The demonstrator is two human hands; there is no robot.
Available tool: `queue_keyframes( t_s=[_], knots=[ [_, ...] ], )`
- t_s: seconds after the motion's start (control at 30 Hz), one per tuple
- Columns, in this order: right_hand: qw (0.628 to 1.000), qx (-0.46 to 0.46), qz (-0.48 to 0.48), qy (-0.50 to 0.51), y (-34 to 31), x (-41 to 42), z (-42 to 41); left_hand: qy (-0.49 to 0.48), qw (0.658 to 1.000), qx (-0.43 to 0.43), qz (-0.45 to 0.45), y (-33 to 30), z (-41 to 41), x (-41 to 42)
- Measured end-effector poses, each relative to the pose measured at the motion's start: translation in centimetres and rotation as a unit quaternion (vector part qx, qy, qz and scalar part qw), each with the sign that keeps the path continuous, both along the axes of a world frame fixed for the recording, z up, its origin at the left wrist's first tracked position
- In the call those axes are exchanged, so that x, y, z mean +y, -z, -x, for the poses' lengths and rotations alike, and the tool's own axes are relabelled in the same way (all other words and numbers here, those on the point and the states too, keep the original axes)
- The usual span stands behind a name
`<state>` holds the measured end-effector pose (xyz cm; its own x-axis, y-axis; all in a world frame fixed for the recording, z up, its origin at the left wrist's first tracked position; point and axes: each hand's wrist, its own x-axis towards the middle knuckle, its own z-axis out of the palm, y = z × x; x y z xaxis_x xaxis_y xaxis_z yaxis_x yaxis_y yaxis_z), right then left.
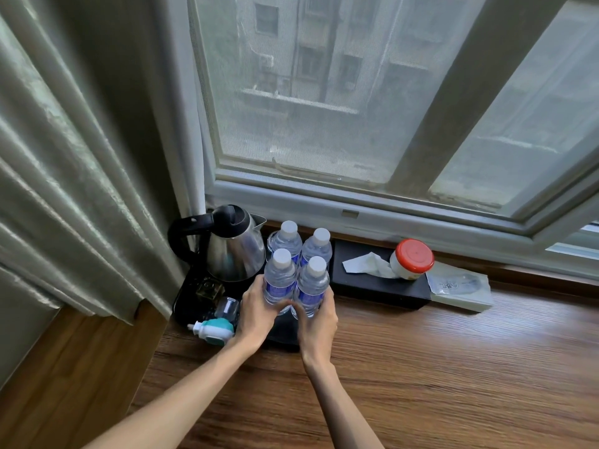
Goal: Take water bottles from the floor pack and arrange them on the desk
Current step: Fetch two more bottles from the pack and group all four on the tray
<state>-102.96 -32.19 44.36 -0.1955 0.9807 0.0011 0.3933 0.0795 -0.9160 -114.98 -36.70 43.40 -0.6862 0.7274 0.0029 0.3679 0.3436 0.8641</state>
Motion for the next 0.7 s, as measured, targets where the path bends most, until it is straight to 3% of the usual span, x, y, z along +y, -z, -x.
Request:
queue_keyframes(
  t_s=[0.7],
  knots=[
    [1.000,-0.018,-0.001,-0.025,0.6,0.5,-0.5,-0.035,0.999,-0.004,0.006,0.3,-1.3,0.1]
  ],
)
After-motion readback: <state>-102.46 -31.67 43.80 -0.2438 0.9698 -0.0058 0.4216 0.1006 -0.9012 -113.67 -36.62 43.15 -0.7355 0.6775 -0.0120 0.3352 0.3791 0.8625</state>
